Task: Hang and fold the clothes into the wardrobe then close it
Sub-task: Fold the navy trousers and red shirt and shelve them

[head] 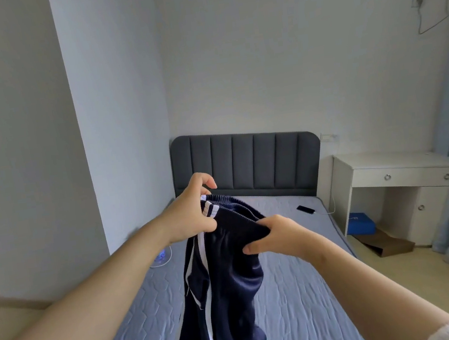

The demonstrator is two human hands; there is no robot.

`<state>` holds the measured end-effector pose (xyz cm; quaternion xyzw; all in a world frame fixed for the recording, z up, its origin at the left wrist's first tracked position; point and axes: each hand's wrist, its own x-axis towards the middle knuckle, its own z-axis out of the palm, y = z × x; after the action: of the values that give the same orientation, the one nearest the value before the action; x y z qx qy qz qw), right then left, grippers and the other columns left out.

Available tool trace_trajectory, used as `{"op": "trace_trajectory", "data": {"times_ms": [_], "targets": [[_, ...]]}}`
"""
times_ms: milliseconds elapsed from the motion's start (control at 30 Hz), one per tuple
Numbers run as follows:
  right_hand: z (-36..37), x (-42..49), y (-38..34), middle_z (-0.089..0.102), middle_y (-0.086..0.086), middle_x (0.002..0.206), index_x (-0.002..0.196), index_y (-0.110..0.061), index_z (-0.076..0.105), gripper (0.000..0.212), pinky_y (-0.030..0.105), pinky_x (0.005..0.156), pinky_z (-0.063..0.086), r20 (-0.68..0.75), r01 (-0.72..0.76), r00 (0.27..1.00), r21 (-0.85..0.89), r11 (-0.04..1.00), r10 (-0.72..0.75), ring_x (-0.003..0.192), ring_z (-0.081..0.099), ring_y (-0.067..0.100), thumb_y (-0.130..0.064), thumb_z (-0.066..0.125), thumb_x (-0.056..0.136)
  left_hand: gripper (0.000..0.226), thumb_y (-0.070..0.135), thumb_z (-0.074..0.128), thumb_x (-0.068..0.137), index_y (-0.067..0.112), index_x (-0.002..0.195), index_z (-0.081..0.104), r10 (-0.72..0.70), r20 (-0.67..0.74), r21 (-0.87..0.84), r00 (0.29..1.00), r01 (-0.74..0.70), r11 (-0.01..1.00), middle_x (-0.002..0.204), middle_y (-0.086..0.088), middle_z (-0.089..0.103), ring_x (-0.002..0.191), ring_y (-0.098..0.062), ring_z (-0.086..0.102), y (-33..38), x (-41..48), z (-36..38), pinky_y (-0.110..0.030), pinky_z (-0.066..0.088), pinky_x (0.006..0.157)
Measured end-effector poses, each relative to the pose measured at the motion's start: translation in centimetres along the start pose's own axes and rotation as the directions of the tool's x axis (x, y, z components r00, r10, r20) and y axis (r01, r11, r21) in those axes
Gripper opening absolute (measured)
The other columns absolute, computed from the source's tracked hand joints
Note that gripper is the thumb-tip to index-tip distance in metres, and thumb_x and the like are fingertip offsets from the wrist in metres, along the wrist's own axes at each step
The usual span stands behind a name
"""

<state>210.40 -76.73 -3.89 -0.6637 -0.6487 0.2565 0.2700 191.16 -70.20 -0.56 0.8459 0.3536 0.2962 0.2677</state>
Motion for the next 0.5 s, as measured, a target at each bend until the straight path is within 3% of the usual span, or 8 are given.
{"op": "trace_trajectory", "data": {"times_ms": [133,267,300,400,433,500], "targets": [[-0.2,-0.1,0.2,0.062,-0.012,0.069,0.080,-0.024,0.062,0.020,0.013,0.052,0.045,-0.235,0.062,0.967,-0.143,0.988,-0.094,0.064,0.057,-0.001,-0.037,0.074,0.071,0.049,0.005,0.061,0.073,0.026,0.105,0.031,-0.059,-0.025,0.160,0.998,0.063,0.985,0.102,-0.001,0.043,0.067,-0.011,0.043,-1.4,0.3,0.4,-0.021,0.036,0.056],[0.6,-0.1,0.2,0.062,-0.009,0.075,0.077,-0.027,0.052,0.025,0.007,0.046,0.042,-0.331,0.154,0.938,0.118,0.981,-0.108,0.065,0.059,0.002,-0.023,0.076,0.073,0.044,0.005,0.063,0.071,0.022,0.102,0.036,-0.115,-0.100,0.160,0.988,0.130,0.979,0.099,-0.003,0.049,0.071,-0.013,0.046,-2.6,0.3,1.3,-0.021,0.036,0.055],[0.8,0.0,0.2,0.064,-0.005,0.080,0.082,-0.028,0.051,0.028,0.009,0.050,0.046,-0.338,0.183,0.937,0.248,0.951,-0.092,0.067,0.063,0.006,-0.018,0.076,0.074,0.045,0.004,0.063,0.071,0.024,0.102,0.037,-0.122,-0.139,0.123,0.983,0.139,0.983,0.099,-0.002,0.050,0.071,-0.011,0.048,-2.8,0.3,1.4,-0.021,0.037,0.056],[0.7,0.4,-0.1,0.072,0.005,0.084,0.100,-0.036,0.051,0.048,0.025,0.061,0.056,-0.261,0.210,0.965,0.678,0.705,-0.036,0.073,0.071,0.015,0.000,0.073,0.076,0.056,-0.003,0.061,0.071,0.029,0.112,0.040,-0.124,-0.296,-0.077,0.947,0.105,0.991,0.100,0.011,0.050,0.080,-0.009,0.052,-3.1,0.3,1.6,-0.020,0.039,0.065],[0.4,0.6,-0.2,0.073,0.004,0.085,0.103,-0.035,0.054,0.051,0.027,0.063,0.057,-0.220,0.186,0.975,0.709,0.680,-0.037,0.077,0.071,0.017,0.004,0.071,0.076,0.062,-0.005,0.061,0.072,0.028,0.121,0.041,-0.141,-0.339,-0.153,0.930,0.093,0.984,0.101,0.016,0.050,0.086,-0.009,0.053,-3.2,0.3,1.6,-0.020,0.040,0.070],[-0.1,1.1,-0.5,0.073,0.005,0.091,0.100,-0.021,0.064,0.038,0.023,0.066,0.056,-0.127,0.127,0.990,0.601,0.789,-0.063,0.083,0.070,0.019,0.009,0.068,0.075,0.070,-0.005,0.060,0.074,0.025,0.134,0.039,-0.170,-0.381,-0.183,0.909,0.106,0.977,0.104,0.015,0.051,0.094,-0.012,0.052,-3.3,0.4,1.6,-0.020,0.038,0.077]]}}
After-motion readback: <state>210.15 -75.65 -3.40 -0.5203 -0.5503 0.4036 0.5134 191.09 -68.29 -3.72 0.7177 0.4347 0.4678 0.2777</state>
